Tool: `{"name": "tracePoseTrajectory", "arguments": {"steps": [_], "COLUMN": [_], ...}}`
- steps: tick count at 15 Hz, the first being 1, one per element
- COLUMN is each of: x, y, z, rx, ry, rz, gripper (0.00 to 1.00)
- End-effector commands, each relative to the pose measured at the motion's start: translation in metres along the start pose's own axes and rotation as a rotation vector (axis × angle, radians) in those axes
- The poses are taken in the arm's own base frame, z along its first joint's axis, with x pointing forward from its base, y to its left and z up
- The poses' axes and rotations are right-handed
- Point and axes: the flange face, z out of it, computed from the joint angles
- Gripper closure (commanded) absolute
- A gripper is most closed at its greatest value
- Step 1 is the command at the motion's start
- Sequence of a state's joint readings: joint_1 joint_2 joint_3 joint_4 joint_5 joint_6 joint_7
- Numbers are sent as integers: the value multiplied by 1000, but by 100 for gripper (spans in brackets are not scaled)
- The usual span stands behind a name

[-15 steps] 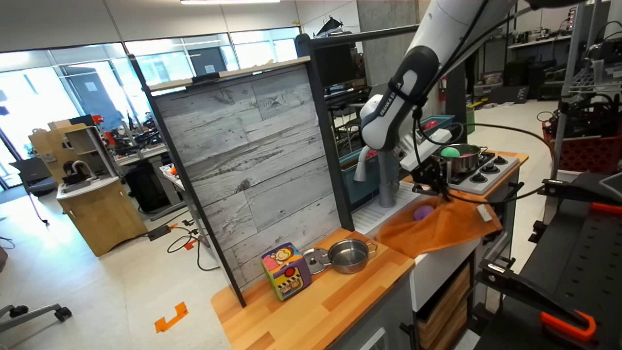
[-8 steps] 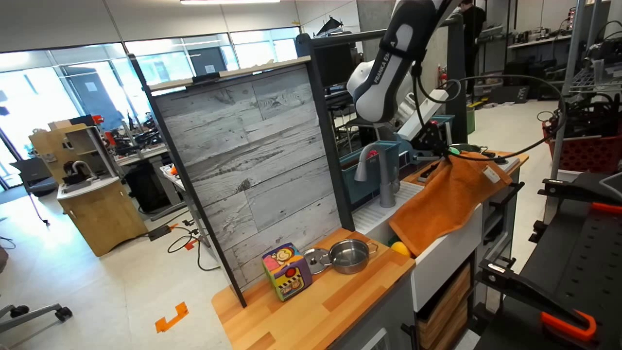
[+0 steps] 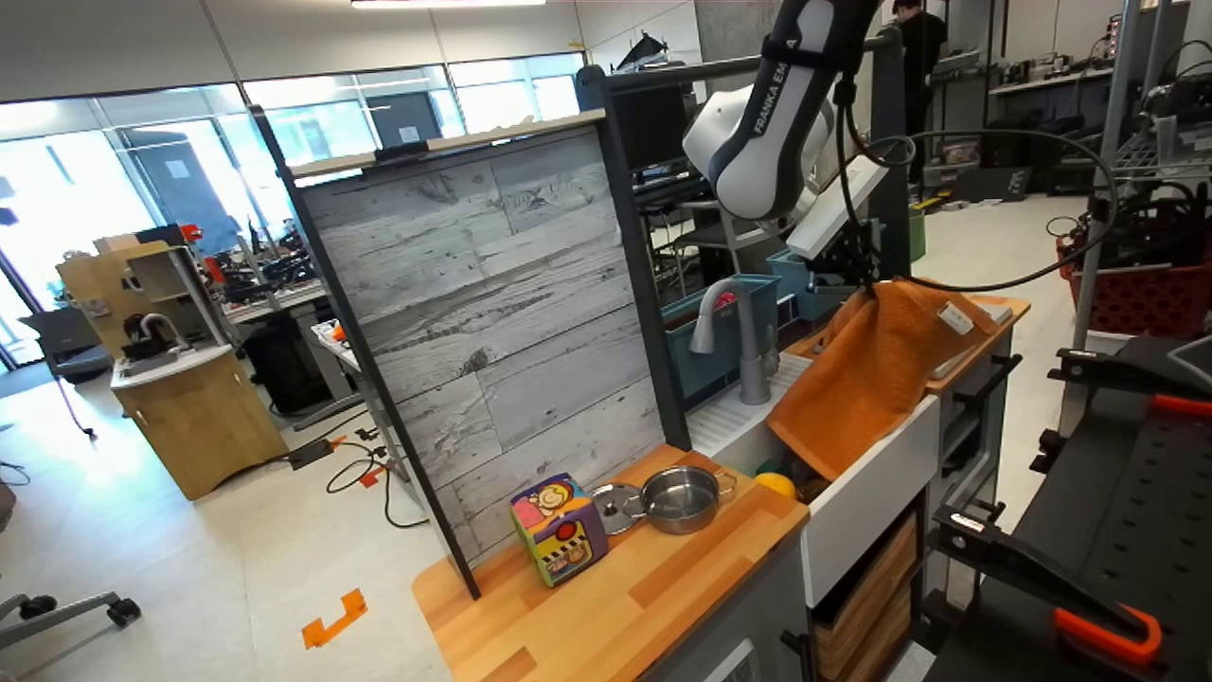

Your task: Put the orange towel on the blue object to the right

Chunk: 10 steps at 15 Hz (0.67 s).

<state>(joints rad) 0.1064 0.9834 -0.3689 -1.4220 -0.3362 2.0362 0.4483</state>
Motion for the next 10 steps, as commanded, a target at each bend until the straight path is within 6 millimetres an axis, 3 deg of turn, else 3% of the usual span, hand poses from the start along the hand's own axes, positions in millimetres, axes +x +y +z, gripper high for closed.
{"name": "tracePoseTrajectory", "arguments": {"steps": [1, 6, 10], "x": [-13, -32, -48], "y": [17, 50, 69], "z": [-42, -119, -148], "rx": [92, 251, 393], "ry": [163, 422, 583], "rz": [7, 29, 38], "gripper": [99, 99, 99]}}
